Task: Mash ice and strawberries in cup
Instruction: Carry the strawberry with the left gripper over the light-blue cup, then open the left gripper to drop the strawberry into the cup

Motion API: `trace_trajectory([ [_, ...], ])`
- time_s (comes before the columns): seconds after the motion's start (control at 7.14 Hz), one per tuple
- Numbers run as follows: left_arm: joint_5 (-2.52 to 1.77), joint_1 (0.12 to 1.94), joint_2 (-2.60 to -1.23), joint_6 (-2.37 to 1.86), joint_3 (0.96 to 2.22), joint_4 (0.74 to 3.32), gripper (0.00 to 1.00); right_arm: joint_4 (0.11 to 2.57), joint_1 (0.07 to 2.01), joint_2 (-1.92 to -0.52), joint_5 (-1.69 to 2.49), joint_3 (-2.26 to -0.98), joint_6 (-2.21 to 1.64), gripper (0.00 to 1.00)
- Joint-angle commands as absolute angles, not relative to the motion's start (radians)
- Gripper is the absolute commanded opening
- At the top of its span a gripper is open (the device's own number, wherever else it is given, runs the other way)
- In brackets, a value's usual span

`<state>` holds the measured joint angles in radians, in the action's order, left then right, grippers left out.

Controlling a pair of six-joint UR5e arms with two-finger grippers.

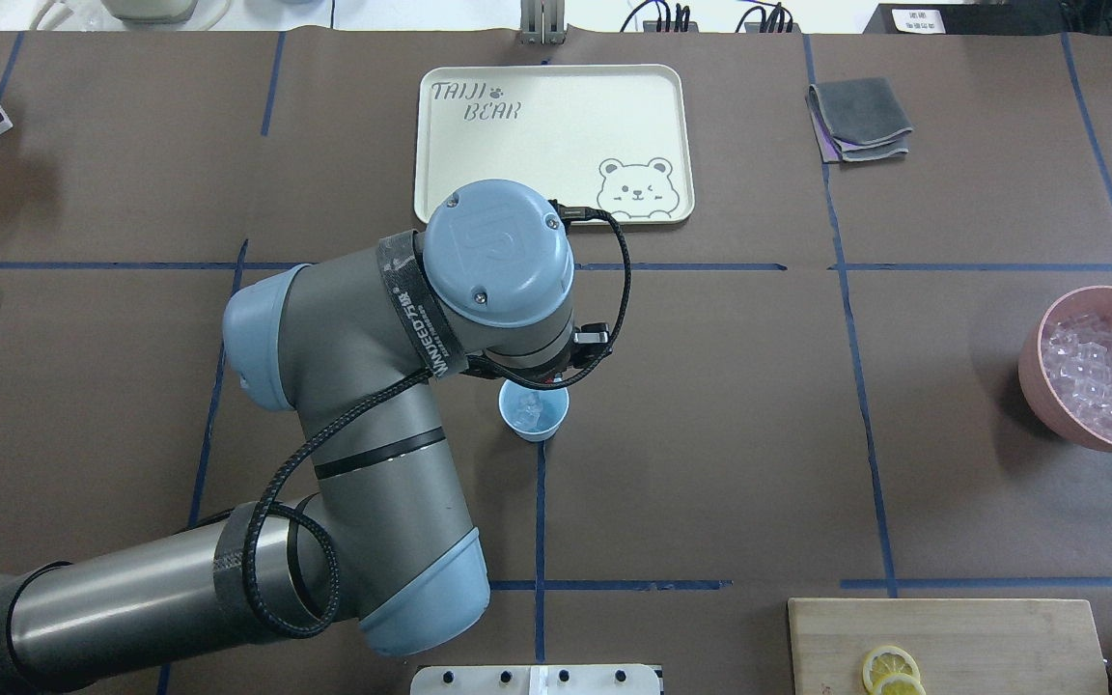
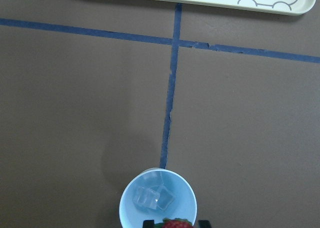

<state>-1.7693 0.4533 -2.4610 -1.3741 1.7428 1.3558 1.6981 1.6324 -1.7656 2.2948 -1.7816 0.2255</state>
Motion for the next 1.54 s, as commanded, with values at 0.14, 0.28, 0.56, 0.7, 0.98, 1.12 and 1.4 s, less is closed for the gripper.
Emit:
trace_trajectory([
  [0.14,-1.766,0.449,-2.459,-1.376,1.736,1.356,0.44,1.698,1.632,-1.766,2.295,-1.781,0.225,1.0],
  [0.28,-1.764,0.449,-2.457,-1.371,1.738,1.355,0.99,1.698,1.634,-1.766,2.295,-1.781,0.225,1.0],
  [0.56,-1.764,0.449,-2.457,-1.37,1.738,1.356,1.0,1.698,1.632,-1.766,2.295,-1.781,0.225,1.0],
  [0.7,-1.764,0.449,-2.453,-1.367,1.74,1.356,1.0,1.698,1.634,-1.766,2.295,-1.781,0.225,1.0],
  [0.98,-1.772,0.454,-2.38,-1.268,1.807,1.353,1.0,1.698,1.634,-1.766,2.295,-1.782,0.225,1.0],
  [1.12,-1.772,0.468,-2.294,-1.184,1.883,1.353,1.0,1.698,1.634,-1.766,2.295,-1.784,0.225,1.0],
  [1.4,-1.877,0.619,-2.167,-0.942,1.939,1.359,1.0,1.698,1.634,-1.766,2.295,-1.784,0.225,1.0],
])
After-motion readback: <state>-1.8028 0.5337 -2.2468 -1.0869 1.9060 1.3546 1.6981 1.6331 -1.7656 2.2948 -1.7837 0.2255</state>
